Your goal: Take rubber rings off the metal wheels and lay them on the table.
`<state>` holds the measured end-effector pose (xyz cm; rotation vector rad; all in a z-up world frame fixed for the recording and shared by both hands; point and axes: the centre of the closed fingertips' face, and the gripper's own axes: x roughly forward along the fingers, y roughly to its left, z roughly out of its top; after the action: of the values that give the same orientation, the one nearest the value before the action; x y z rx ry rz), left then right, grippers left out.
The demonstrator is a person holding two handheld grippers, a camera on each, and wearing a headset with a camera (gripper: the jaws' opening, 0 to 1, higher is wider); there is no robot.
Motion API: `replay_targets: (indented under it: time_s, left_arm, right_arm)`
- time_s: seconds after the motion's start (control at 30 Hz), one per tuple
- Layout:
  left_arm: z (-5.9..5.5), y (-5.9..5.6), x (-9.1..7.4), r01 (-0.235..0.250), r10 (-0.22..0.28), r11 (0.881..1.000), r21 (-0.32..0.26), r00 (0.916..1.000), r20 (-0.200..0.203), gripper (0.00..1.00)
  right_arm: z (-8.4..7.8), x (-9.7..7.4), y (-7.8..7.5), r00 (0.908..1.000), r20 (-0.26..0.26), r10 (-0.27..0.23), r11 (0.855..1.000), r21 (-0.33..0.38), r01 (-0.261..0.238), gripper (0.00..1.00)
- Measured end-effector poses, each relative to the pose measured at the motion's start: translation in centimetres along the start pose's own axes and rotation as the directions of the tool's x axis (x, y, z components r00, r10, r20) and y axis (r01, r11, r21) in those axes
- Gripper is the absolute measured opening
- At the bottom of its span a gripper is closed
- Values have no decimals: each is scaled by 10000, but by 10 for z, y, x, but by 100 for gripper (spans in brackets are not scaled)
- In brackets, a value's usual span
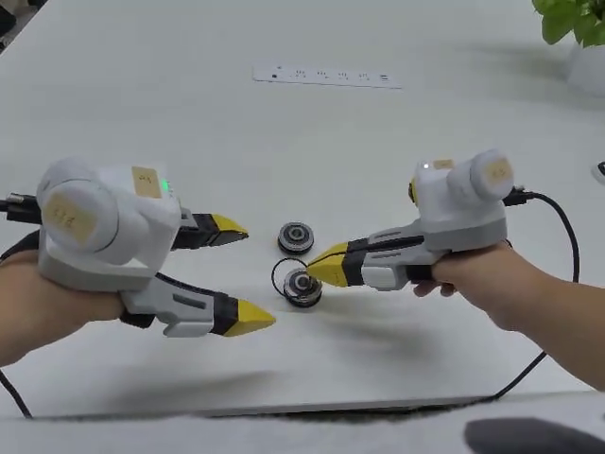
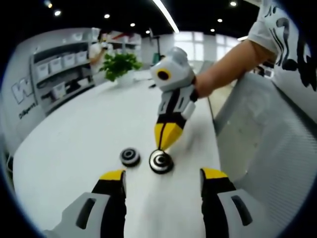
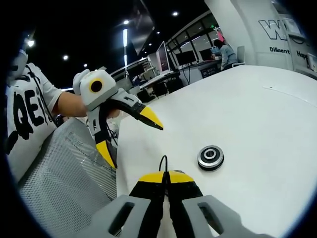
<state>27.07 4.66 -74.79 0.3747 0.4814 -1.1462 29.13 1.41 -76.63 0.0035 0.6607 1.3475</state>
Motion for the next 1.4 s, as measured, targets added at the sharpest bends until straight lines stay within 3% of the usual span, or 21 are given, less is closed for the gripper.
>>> replay_targets:
  time_s: [0.73, 1.4]
  left_arm:
    - [-15, 8, -23, -438, 437, 9988, -217, 9990, -37, 68]
    - [-22, 14, -35, -769, 766, 9968, -206, 9970, -134, 73]
  right_arm:
    - [17, 18, 11, 9990, 8, 438, 9990, -83, -438, 0]
    - [14, 43, 13, 9963, -278, 814, 9965, -158, -819, 0]
